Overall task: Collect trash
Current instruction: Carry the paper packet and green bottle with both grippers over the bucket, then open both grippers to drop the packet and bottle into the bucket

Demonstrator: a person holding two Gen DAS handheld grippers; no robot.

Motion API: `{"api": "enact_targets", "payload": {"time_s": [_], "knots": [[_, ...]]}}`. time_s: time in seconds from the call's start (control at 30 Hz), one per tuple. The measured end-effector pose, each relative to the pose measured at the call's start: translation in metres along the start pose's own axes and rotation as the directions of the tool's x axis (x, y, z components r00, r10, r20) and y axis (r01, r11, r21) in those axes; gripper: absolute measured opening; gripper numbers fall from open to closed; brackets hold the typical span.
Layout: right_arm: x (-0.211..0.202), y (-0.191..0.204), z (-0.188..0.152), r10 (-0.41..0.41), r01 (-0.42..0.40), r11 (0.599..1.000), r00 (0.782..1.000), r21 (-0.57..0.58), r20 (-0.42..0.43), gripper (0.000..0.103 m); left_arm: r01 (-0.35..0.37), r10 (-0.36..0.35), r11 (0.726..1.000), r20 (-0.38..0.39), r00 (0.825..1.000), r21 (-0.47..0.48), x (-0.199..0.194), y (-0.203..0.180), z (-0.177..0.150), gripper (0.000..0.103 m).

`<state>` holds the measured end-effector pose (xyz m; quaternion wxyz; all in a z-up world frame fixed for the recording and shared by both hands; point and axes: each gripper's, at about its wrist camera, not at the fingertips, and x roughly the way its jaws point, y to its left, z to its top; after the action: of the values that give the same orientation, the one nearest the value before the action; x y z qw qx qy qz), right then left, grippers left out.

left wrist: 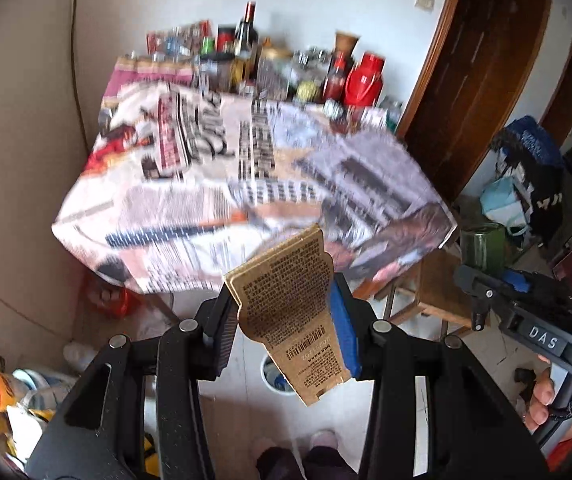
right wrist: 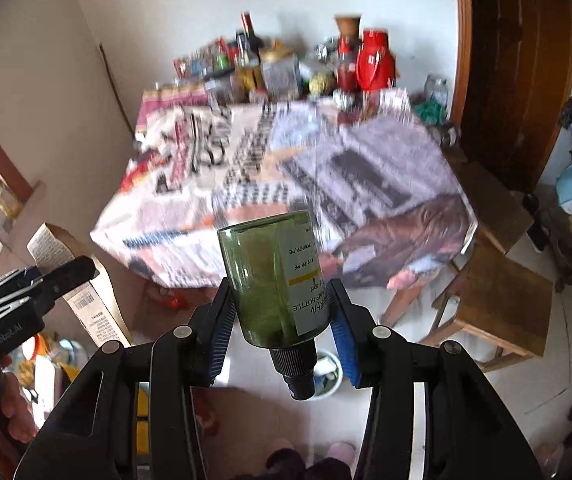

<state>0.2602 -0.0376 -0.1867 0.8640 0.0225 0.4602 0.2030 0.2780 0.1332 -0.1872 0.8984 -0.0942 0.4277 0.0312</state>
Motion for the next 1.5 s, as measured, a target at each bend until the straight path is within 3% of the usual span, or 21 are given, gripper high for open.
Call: {"api": "enact_targets", "payload": {"time_s": [0.3,0.53,0.73,0.87,1.1,1.2,1.5], "knots": [[0.093,-0.046,-0.069,0.014,-0.023,0.999,0.979,-0.041,-0.203,0.042,-0.012,0.006,0.999,-0.183,0.983,-0.030,0.101,-0.015,-0.080,0.043],[0.172,-0.072,-0.126,0.030,-0.041,0.999,0.952,-0.030,-0.306,0.042,-0.040,0.011,0.996,-0.319,0.948,-0.085,0.203,-0.004,-0.152,0.043],[0.255,-0.082,-0.182,0.042,-0.057,0.998,0.907,-0.023,-0.419,0.042,-0.098,0.042,0.986,-0.369,0.928,-0.135,0.266,0.020,-0.204,0.043],[0.292,-0.079,-0.199,0.052,-0.086,0.994,0.913,-0.065,-0.404,0.042,-0.123,0.047,0.978,-0.396,0.917,-0.169,0.301,0.035,-0.231,0.043],[0.352,-0.081,-0.216,0.077,-0.116,0.990,0.924,-0.082,-0.374,0.043,-0.132,0.043,0.973,-0.407,0.912,-0.191,0.356,0.045,-0.262,0.043],[0.382,-0.088,-0.227,0.063,-0.096,0.994,0.901,-0.056,-0.428,0.050,-0.108,0.012,0.973,-0.420,0.907,-0.205,0.379,0.044,-0.273,0.043],[0.393,-0.119,-0.241,0.069,-0.037,0.996,0.885,0.079,-0.461,0.051,-0.057,-0.033,0.983,-0.472,0.881,-0.175,0.451,0.030,-0.293,0.044]]}}
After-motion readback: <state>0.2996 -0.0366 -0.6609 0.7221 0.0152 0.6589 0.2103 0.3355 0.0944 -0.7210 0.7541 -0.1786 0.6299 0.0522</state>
